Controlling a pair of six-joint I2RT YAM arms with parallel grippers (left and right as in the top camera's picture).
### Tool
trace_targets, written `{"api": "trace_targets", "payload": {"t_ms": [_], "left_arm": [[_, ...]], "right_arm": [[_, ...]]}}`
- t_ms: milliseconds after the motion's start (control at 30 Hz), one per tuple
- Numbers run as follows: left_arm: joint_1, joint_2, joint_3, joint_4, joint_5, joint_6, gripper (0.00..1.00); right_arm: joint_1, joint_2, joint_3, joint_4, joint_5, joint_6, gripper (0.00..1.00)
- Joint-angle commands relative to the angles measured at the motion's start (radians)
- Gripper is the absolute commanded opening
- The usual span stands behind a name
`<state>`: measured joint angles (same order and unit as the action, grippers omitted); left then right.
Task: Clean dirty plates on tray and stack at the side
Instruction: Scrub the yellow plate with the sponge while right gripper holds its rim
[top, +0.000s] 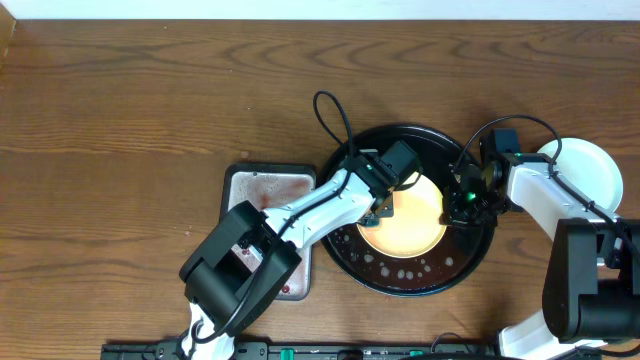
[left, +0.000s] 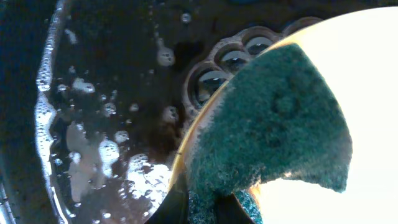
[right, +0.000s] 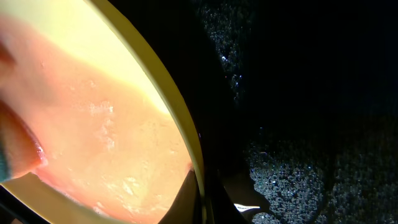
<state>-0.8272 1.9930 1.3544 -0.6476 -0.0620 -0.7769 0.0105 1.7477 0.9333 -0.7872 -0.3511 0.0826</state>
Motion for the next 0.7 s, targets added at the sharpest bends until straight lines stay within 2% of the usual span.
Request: {"api": "trace_targets", "payload": {"t_ms": [0, 100, 300, 533, 667], "left_arm": [[0.010, 0.046, -0.024, 0.043, 0.058, 0.024, 0.07], [-0.002, 0.050, -0.026, 0.162, 0.280, -0.009, 0.07], [-0.022, 0.083, -0.026, 0.319, 0.509, -0.103, 0.08], [-0.050, 0.149, -0.026, 0.338, 0.608, -0.127, 0.07], [-0.050, 0.156, -0.026, 0.295, 0.640, -0.096, 0.08]], "right_arm": [[-0.009, 0.014, 0.001, -0.004, 0.063, -0.021, 0.01], [-0.009, 0.014, 0.001, -0.005, 0.063, -0.021, 0.01], [-0.009, 0.014, 0.001, -0.005, 0.063, -0.036, 0.01], [-0.009, 0.014, 0.001, -0.005, 0.063, -0.035, 0.01], [-0.009, 0.014, 0.001, -0.005, 0.062, -0.035, 0.01]]}}
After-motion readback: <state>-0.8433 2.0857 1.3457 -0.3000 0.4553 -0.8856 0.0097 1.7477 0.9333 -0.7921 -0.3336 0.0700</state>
